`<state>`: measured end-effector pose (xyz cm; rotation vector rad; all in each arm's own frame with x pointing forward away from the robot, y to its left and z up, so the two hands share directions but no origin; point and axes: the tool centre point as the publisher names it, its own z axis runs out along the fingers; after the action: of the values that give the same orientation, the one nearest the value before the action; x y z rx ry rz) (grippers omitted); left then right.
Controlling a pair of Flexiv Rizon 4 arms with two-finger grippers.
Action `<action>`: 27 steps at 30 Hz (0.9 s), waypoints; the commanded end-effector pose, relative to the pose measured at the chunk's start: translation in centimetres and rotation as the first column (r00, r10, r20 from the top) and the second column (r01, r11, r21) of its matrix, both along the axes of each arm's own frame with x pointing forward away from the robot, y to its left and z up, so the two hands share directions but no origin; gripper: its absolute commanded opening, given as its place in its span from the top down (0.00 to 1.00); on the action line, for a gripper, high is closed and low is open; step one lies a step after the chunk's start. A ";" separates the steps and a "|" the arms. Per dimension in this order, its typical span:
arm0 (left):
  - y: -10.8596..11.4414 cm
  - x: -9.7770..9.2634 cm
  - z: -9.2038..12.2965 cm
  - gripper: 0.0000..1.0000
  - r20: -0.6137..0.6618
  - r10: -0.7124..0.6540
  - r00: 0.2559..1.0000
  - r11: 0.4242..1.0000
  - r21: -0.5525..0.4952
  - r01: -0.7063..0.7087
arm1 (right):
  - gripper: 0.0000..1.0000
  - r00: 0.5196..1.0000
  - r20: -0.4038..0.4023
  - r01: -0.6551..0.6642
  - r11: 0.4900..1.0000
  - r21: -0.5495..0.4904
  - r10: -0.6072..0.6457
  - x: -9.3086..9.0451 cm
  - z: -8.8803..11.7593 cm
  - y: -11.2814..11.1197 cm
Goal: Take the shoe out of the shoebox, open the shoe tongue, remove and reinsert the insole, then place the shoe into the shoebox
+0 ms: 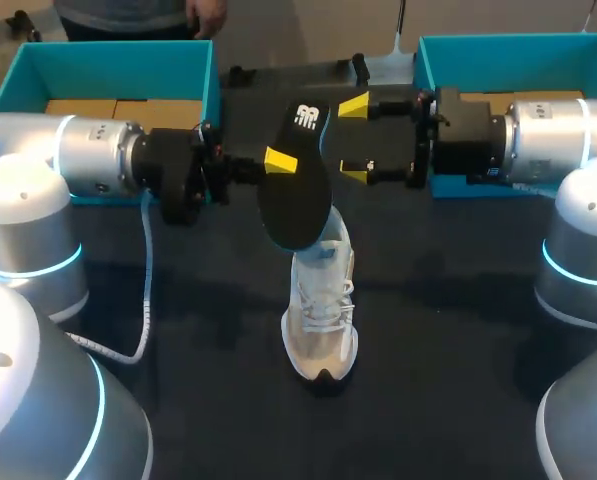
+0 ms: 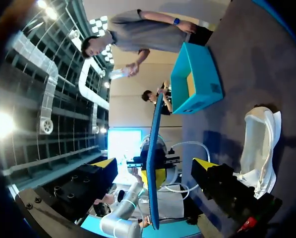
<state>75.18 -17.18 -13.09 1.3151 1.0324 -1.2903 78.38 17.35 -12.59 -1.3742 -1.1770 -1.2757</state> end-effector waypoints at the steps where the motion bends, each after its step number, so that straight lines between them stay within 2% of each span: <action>1: 0.0 -0.1 0.0 1.00 0.002 0.002 1.000 1.000 -0.002 -0.002 | 0.00 1.000 -0.001 0.003 1.000 -0.002 -0.003 0.0 0.0 0.3; 6: 0.0 -0.1 0.0 1.00 0.002 0.002 1.000 1.000 -0.002 -0.002 | 0.00 0.996 0.059 -0.066 0.998 0.014 0.065 -0.7 -1.1 -1.1; 12: 0.0 -0.1 0.0 1.00 0.002 0.002 1.000 1.000 -0.002 -0.002 | 0.00 0.993 0.056 -0.106 0.994 -0.020 0.107 -2.0 -1.3 -2.7; 21: 0.0 -0.1 0.0 1.00 0.002 0.002 1.000 1.000 -0.002 -0.002 | 0.00 0.997 0.054 -0.056 0.998 -0.022 0.057 -3.4 -1.0 -5.0; 27: 0.0 -0.1 0.0 1.00 0.002 0.002 1.000 1.000 -0.002 -0.002 | 0.00 0.996 0.054 -0.063 0.998 -0.021 0.064 -3.6 -1.1 -5.2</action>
<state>75.17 -17.17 -13.08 1.3153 1.0326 -1.2902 75.22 12.33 -13.87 -1.3048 -1.2660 -1.2613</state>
